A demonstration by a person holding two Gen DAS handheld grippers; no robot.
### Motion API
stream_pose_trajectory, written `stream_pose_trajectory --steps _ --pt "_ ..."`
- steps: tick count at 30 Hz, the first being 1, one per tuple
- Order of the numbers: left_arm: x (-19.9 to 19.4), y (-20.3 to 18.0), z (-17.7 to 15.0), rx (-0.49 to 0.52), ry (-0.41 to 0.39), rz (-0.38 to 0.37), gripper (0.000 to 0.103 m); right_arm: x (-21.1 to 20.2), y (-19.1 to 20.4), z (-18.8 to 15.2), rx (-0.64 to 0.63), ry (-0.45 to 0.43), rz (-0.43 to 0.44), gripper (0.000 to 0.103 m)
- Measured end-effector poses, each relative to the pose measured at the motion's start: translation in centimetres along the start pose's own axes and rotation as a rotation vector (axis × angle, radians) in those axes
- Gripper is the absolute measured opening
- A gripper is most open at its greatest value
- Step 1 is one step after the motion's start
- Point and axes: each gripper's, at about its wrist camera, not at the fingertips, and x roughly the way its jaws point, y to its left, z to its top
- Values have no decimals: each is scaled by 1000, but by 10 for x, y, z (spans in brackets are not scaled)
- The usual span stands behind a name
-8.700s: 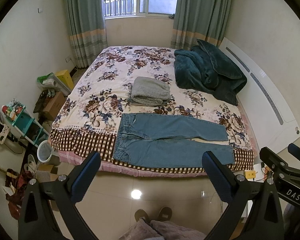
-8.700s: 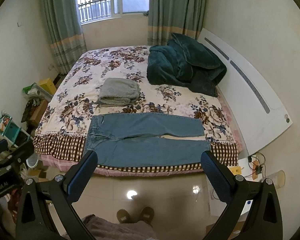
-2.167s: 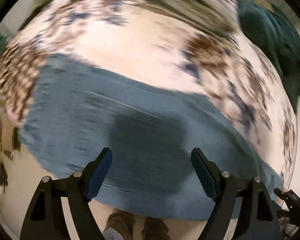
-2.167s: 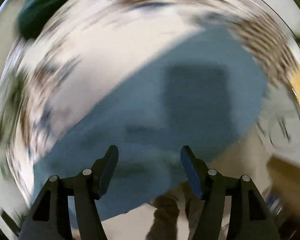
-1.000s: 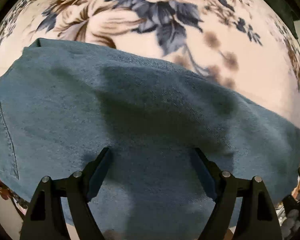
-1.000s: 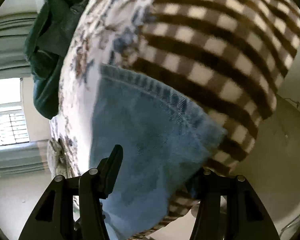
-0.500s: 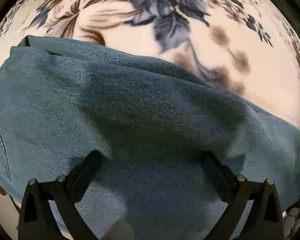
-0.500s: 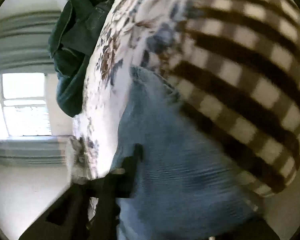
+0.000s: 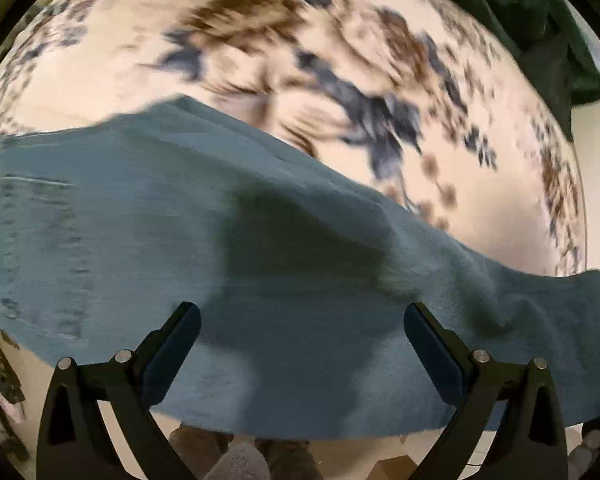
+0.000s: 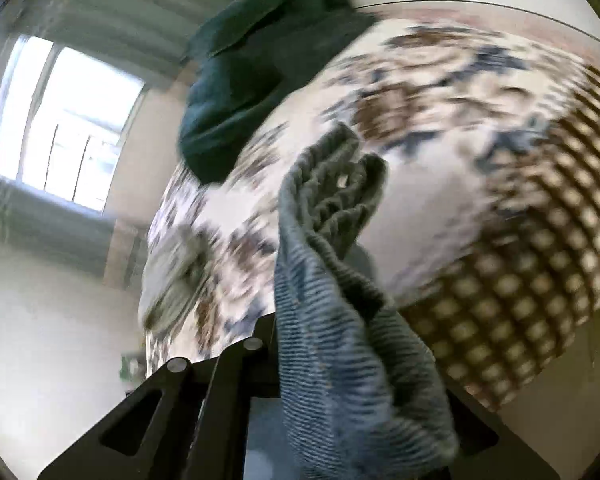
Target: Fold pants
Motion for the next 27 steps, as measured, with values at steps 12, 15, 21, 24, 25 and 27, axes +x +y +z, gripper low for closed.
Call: stream_pose_trajectory --steps 12,15,21,24,25,27 --pt "-66 159 1 -232 -91 36 103 173 159 -196 -324 350 6 7" --pt "-62 199 -5 -286 -83 68 103 217 168 -249 -403 433 -69 7" --pt "-65 239 -13 -348 -96 81 103 244 195 -304 -532 606 -151 56" --pt "-69 238 -11 -340 -112 71 103 224 207 -293 -504 634 -57 80" --pt "-71 236 -9 -335 -113 61 103 220 203 -283 -495 624 -62 83" --pt "-72 229 -2 -317 -124 31 103 203 194 -260 -491 574 -136 93"
